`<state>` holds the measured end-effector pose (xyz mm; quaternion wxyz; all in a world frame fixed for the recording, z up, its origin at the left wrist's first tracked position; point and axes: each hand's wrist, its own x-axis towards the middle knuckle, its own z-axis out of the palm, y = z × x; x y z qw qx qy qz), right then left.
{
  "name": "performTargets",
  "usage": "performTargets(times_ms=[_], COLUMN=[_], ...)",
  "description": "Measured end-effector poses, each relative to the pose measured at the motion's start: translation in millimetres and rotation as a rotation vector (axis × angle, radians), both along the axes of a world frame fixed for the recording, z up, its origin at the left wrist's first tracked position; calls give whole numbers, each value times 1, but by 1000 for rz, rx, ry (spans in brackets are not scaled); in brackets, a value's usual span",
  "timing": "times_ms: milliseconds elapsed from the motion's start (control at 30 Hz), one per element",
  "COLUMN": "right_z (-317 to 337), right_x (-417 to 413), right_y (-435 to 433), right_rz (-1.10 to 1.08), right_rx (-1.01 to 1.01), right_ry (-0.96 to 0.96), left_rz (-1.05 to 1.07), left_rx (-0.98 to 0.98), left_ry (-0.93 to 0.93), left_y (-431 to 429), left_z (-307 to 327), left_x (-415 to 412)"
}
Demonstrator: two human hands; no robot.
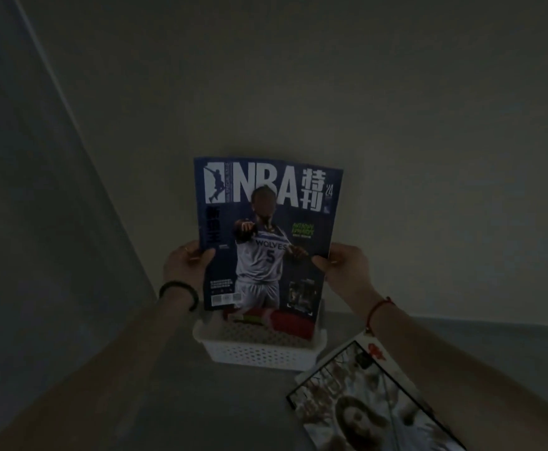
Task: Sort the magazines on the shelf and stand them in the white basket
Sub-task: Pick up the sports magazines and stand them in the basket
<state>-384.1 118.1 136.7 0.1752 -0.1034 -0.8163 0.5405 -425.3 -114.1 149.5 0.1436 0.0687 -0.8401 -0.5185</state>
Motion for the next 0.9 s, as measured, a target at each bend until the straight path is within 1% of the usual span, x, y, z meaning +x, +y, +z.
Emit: performTargets(times_ms=[100,233,300,400,500,533,567,633,667,733,800,900], right_z=[-28,-57,-69,-82,-87,-89,-91,-93,-93,-94,-91,-86], right_x=[-17,-24,-26,-29,-33,-34,-35,-34,-34,-35,-35,-29], right_y=[-4,-4,-2,0,1,1,0,-3,-4,-5,-4,1], right_rz=[-39,-84,-57,-43,-80,-105,-147,-256,-294,-315,-312,-260], right_rx=[81,57,100,212,228,214,157,-38,-97,-116,-94,-76], right_ry=[-71,-145,-188,-250,-206,-184,-154,-97,-88,-116,-164,-196], left_rz=[52,72,67,74,56,49,45,46,48,43,26,24], left_rx=[53,190,204,205,227,226,212,192,187,169,144,153], left_ry=[-74,-171,-199,-194,-165,-163,-163,-155,-164,-206,-247,-258], left_y=[-1,-3,-5,-7,-6,-6,-6,-6,-7,-6,-6,-5], left_z=[-32,-70,-84,-98,-97,-96,-95,-95,-96,-98,-100,-101], left_x=[-20,-34,-38,-39,-40,-41,-42,-43,-43,-44,-43,-37])
